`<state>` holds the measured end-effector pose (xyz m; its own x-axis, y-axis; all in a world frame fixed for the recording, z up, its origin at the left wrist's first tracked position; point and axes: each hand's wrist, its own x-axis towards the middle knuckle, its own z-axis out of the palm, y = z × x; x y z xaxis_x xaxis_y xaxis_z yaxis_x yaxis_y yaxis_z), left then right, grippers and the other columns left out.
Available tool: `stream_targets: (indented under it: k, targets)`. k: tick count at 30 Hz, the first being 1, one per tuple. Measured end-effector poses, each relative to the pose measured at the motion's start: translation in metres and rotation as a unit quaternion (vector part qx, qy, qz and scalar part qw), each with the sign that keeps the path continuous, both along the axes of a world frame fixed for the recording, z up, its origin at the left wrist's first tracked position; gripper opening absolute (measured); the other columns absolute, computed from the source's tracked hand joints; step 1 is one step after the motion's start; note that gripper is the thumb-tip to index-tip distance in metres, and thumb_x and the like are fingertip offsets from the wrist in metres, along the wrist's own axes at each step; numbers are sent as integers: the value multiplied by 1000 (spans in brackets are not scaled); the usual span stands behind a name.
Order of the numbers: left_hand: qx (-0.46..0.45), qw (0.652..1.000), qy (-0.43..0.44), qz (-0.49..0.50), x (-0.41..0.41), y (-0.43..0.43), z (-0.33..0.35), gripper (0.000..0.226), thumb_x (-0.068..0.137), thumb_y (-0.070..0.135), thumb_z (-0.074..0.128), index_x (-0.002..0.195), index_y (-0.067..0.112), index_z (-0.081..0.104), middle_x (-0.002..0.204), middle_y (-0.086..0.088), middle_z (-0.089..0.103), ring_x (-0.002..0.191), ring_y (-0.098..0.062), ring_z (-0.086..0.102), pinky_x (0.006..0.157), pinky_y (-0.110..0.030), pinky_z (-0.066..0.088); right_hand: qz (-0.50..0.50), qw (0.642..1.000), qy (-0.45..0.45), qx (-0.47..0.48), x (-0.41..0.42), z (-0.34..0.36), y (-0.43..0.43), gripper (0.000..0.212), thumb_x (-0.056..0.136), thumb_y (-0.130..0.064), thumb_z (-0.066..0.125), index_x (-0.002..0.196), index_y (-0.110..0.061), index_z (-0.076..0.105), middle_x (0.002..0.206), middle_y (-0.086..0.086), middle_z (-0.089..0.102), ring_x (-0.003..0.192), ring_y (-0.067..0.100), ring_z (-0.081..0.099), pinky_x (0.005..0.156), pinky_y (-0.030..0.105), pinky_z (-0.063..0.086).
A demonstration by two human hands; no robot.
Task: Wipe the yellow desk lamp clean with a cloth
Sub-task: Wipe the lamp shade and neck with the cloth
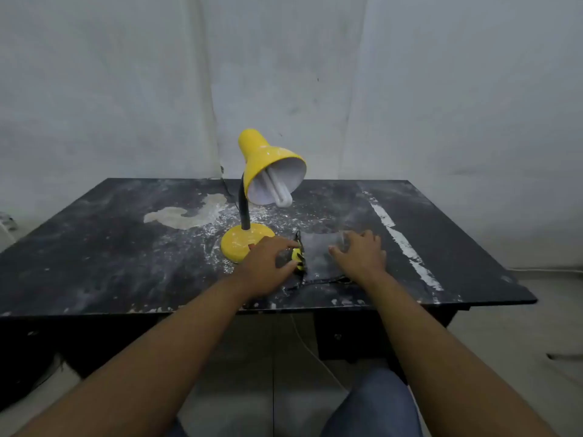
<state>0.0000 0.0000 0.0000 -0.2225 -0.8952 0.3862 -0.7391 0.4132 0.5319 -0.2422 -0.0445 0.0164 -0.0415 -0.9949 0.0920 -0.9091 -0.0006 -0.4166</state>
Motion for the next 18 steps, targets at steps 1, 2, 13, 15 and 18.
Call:
stream_targets:
  k: [1, 2, 13, 15, 18]
  targets:
    - [10, 1000, -11, -7, -6, -2, 0, 38, 101, 34, 70, 138, 27, 68, 134, 8, 65, 125, -13, 52, 101, -33, 40, -6, 1000, -1, 3, -2, 0, -1, 58, 97, -62, 61, 144, -27, 59, 150, 15, 47, 144, 37, 39, 114, 57, 40]
    - [22, 999, -28, -6, -11, -4, 2, 38, 101, 33, 69, 138, 25, 68, 136, 6, 65, 127, -15, 52, 104, -33, 41, -20, 1000, 3, 9, -2, 1, -3, 53, 97, -61, 61, 136, -25, 63, 149, 16, 48, 143, 38, 40, 114, 57, 40]
    - [57, 997, -39, 16, -25, -14, -12, 31, 101, 28, 66, 131, 26, 75, 128, 8, 74, 120, -13, 59, 103, -35, 52, -66, 979, -177, 75, 12, -7, -36, 30, 91, -53, 70, 97, -26, 80, 132, 8, 72, 141, 39, 52, 114, 52, 48]
    - [56, 998, -32, 26, -23, -18, -13, 29, 101, 28, 67, 129, 27, 76, 128, 8, 74, 120, -15, 60, 103, -36, 51, -56, 960, -268, 57, 17, -3, -35, 20, 94, -39, 69, 83, -22, 69, 105, 5, 75, 114, 32, 69, 96, 42, 57]
    - [57, 995, 55, 57, -28, -26, -8, 30, 101, 25, 70, 130, 23, 75, 128, 4, 72, 118, -16, 61, 102, -33, 50, -48, 914, -400, 42, 22, 6, -31, 16, 101, -28, 67, 90, -18, 63, 95, -1, 68, 95, 20, 64, 79, 36, 48]
